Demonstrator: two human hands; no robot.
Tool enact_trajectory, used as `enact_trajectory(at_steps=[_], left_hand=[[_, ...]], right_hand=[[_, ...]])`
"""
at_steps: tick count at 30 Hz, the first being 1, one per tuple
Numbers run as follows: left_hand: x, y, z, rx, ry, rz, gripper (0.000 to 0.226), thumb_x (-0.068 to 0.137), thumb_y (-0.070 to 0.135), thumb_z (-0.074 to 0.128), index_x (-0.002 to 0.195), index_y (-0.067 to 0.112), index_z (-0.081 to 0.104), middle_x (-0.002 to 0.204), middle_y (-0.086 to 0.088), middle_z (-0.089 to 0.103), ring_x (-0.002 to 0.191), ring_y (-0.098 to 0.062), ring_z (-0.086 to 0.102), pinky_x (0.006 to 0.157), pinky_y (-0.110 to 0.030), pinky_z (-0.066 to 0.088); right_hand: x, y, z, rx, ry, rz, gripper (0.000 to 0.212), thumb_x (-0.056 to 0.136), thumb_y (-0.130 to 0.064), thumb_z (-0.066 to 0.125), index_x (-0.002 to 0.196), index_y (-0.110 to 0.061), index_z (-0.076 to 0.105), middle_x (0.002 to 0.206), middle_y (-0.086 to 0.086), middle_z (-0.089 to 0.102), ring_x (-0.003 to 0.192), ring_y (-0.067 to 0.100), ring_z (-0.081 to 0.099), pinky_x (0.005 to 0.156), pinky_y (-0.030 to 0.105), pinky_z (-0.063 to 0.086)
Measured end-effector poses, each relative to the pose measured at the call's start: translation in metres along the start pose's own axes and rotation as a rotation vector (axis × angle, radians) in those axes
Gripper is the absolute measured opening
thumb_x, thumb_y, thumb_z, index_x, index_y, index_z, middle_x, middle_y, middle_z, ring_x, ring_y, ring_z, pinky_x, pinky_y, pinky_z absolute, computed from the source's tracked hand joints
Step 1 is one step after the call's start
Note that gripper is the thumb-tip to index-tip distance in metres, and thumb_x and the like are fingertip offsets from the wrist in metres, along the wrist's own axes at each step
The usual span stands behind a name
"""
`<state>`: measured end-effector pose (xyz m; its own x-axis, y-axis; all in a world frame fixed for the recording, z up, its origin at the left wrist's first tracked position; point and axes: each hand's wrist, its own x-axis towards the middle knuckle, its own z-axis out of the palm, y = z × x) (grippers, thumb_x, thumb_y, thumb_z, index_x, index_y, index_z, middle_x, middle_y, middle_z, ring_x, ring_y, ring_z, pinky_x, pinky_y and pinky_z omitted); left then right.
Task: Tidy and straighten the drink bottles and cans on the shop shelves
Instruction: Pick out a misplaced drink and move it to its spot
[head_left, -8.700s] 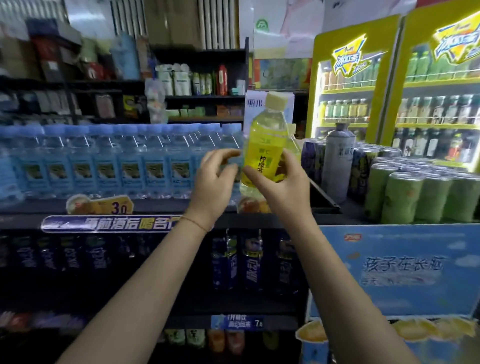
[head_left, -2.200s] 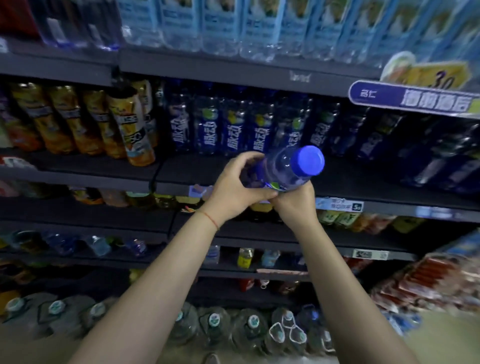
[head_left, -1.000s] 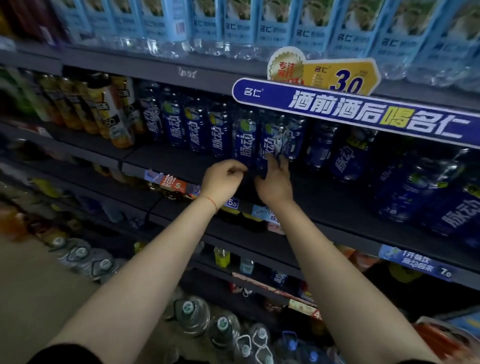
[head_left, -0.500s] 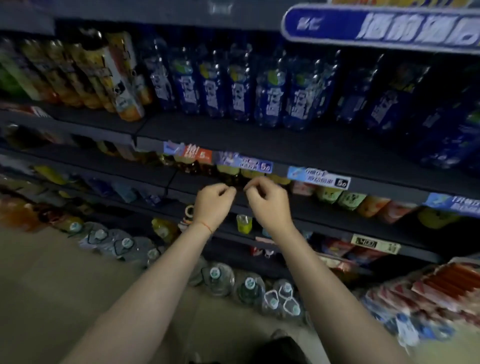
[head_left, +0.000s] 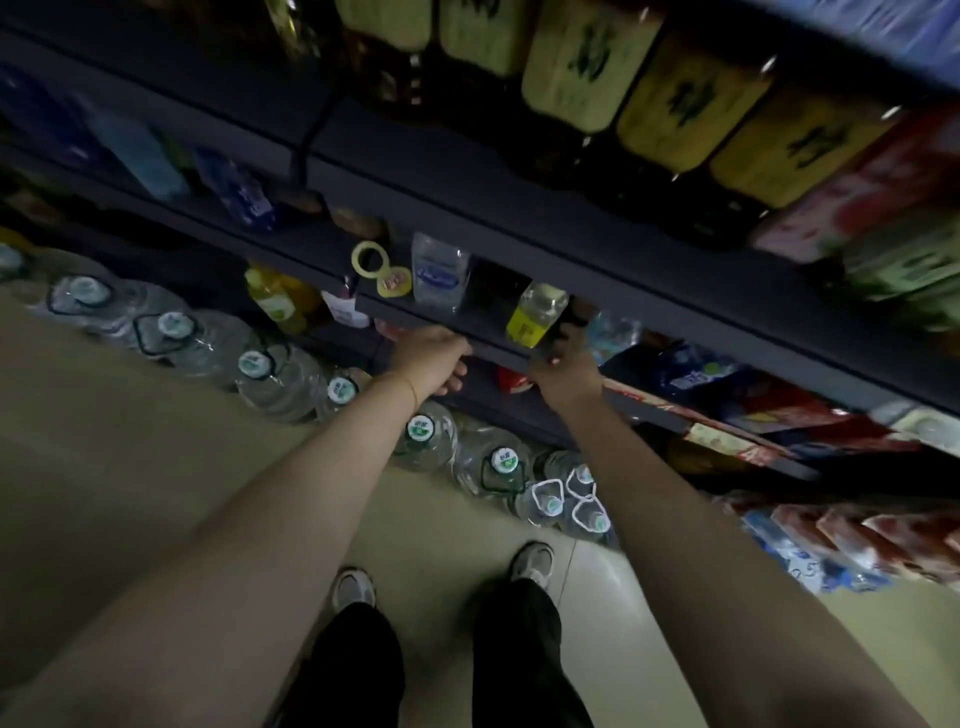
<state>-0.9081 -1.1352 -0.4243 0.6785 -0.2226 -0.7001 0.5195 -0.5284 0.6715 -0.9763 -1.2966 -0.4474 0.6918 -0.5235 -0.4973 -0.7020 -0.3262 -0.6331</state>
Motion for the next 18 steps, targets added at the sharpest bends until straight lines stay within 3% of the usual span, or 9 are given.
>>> enact_trajectory(at_steps=[2,5,11,13,16,18], left_hand=[[0.028,-0.017,0.006,-0.035,0.001,-0.003,0.018,0.095,0.017,0.054,0.078,0.017,0.057,0.067,-0.003,0.059,0.049,-0.015,0.052,0.047,-0.024,0.037],[0.057,-0.035,0.014,-0.095,-0.007,0.001,0.017,0.096,0.018,0.055,0.080,0.019,0.060,0.068,-0.002,0.061,0.051,-0.014,0.055,0.048,-0.023,0.039],[0.063,-0.048,0.032,-0.185,-0.031,0.067,0.010,0.096,0.018,0.056,0.092,0.015,0.064,0.074,0.000,0.062,0.059,-0.012,0.057,0.052,-0.022,0.044],[0.055,-0.047,0.034,-0.192,-0.017,0.130,0.009,0.096,0.019,0.056,0.099,0.017,0.065,0.084,0.004,0.063,0.074,-0.011,0.059,0.066,-0.026,0.048],[0.033,-0.041,0.023,-0.256,-0.002,0.177,0.022,0.092,0.026,0.063,0.113,0.019,0.066,0.101,0.006,0.066,0.095,-0.010,0.061,0.080,-0.026,0.047],[0.008,-0.037,0.006,-0.254,-0.044,0.169,0.021,0.086,0.036,0.066,0.103,0.025,0.070,0.098,0.005,0.070,0.096,-0.015,0.065,0.083,-0.031,0.049]], right_hand=[[0.030,0.006,0.012,0.056,0.066,-0.029,0.072,0.088,-0.018,0.070,0.149,-0.017,0.030,0.116,-0.005,0.052,0.101,0.014,0.051,0.080,0.027,0.040],[0.061,0.011,0.021,0.134,0.156,-0.057,0.080,0.083,-0.026,0.076,0.149,-0.022,0.030,0.132,0.002,0.057,0.114,0.023,0.057,0.084,0.026,0.041],[0.063,0.015,0.025,0.182,0.199,-0.102,0.072,0.080,-0.030,0.081,0.138,-0.019,0.040,0.110,-0.007,0.058,0.097,0.014,0.056,0.081,0.025,0.042],[0.050,0.015,0.027,0.200,0.178,-0.078,0.067,0.075,-0.032,0.083,0.129,-0.019,0.048,0.109,-0.007,0.062,0.098,0.016,0.060,0.080,0.028,0.045],[0.016,0.012,0.035,0.300,0.065,0.012,0.058,0.060,-0.048,0.086,0.107,-0.024,0.061,0.100,-0.006,0.071,0.094,0.016,0.068,0.086,0.042,0.057],[-0.016,0.003,0.038,0.380,-0.083,0.045,0.061,0.050,-0.056,0.087,0.099,-0.024,0.067,0.097,-0.003,0.075,0.092,0.019,0.072,0.087,0.049,0.059]])
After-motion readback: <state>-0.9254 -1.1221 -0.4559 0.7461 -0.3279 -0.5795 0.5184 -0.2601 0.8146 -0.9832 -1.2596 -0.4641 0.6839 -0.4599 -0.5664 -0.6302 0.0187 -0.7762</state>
